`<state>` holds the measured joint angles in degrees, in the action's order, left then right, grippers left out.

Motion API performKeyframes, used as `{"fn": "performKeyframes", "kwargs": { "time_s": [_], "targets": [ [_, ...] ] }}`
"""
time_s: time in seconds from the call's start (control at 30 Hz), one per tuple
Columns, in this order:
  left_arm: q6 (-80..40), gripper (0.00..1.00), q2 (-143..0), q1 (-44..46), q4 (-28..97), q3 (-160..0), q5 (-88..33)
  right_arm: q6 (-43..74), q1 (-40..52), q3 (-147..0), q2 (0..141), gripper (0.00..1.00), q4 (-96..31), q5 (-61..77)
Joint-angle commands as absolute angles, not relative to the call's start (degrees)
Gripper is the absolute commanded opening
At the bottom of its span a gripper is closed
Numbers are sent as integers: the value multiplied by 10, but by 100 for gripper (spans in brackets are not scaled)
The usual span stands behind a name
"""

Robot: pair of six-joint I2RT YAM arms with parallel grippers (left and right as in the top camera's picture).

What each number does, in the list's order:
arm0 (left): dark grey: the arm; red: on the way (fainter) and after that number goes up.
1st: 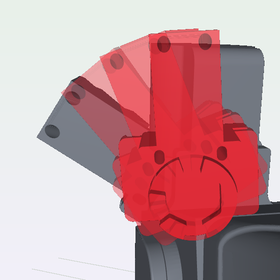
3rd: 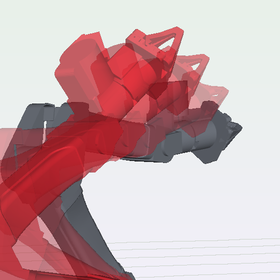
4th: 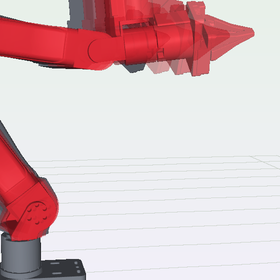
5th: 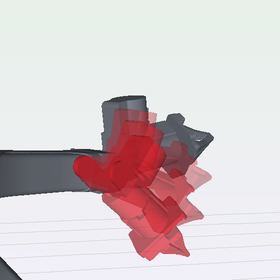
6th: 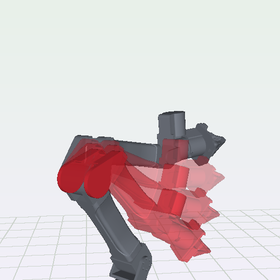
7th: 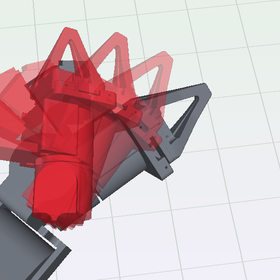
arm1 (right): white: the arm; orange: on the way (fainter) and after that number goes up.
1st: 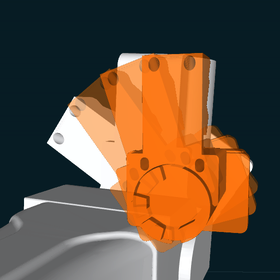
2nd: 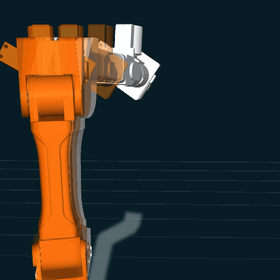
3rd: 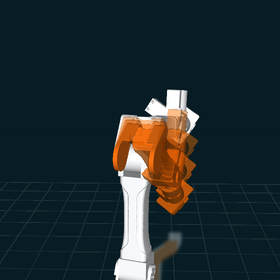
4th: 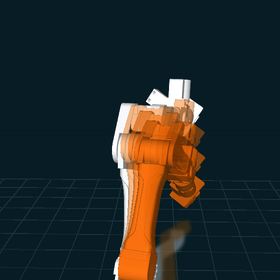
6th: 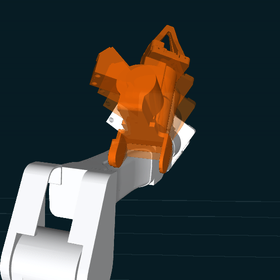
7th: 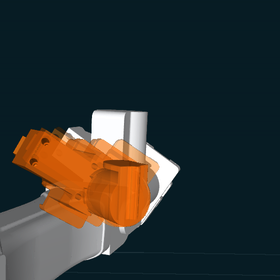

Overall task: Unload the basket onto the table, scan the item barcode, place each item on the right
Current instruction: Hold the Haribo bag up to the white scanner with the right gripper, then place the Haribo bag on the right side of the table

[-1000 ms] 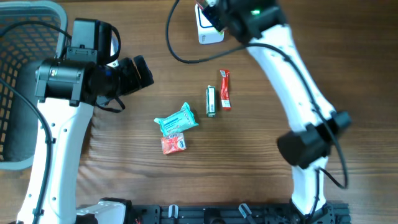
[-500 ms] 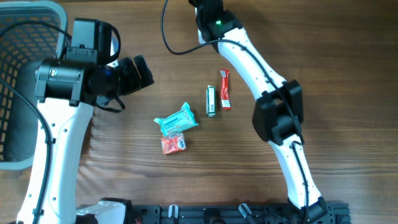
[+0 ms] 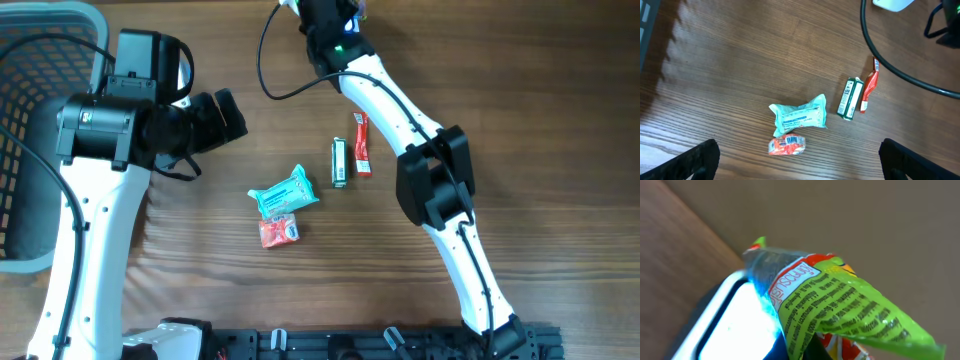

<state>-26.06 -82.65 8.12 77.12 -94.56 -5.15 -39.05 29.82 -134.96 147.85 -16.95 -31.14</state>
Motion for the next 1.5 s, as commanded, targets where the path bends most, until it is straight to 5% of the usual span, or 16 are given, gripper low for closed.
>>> {"fn": "performKeyframes", "kwargs": {
  "time_s": [0.0, 0.23, 0.4, 0.7, 0.93, 0.97, 1.03, 1.1, 1.27, 1.47],
  "targets": [
    [-261, 100, -827, 77, 771, -949, -46, -323, 301, -1364, 1480, 4, -199, -316],
    [-261, 100, -827, 77, 771, -949, -46, -307, 284, -1364, 1393, 4, -220, -322],
    [-261, 100, -827, 77, 771, -949, -46, -189, 240, -1364, 1272, 4, -371, -319],
    [-261, 100, -827, 77, 771, -949, -46, 51, -7, -1358, 1165, 4, -740, -30],
    [-261, 100, -827, 77, 771, -949, -46, 49, -148, -1182, 1194, 4, -766, 43],
    [-261, 100, -827, 77, 771, -949, -46, 49, -171, -1110, 1194, 11, -730, 37],
    [-261, 100, -827, 77, 771, -949, -46, 49, -185, -1075, 1194, 52, -712, 37],
    [-261, 100, -827, 77, 771, -949, -46, 45, -189, -1077, 1194, 65, -714, 32],
    [-261, 100, -827, 77, 771, -949, -46, 30, -174, -1116, 1163, 68, -746, 41],
    [-261, 100, -827, 77, 771, -949, -46, -30, -86, -1126, 1074, 65, -794, 233]
  ]
}}
